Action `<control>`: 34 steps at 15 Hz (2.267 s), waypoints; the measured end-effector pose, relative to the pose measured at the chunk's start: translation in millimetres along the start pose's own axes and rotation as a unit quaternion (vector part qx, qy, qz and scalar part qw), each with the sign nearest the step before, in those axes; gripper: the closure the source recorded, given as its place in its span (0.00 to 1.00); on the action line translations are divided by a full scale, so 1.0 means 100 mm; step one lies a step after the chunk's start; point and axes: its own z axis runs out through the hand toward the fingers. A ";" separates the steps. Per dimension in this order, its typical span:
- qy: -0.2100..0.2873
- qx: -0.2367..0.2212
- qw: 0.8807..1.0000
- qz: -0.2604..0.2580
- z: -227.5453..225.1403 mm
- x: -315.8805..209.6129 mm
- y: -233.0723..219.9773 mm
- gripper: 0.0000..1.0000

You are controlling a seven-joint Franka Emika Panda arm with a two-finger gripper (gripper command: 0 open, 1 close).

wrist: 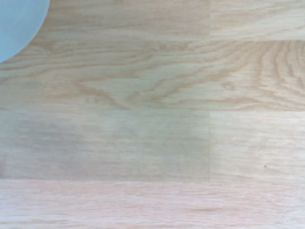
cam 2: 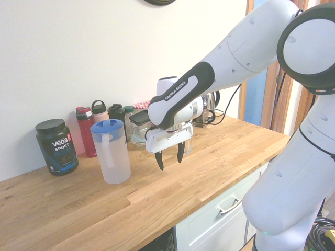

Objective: Pour me some water

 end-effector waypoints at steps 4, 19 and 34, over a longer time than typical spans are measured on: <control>0.003 0.002 1.000 0.013 -0.04 -0.01 -0.05 0.00; 0.053 0.037 0.993 0.102 -1.15 -1.91 -1.45 0.00; 0.039 0.005 0.981 0.188 -0.88 -0.61 -2.25 1.00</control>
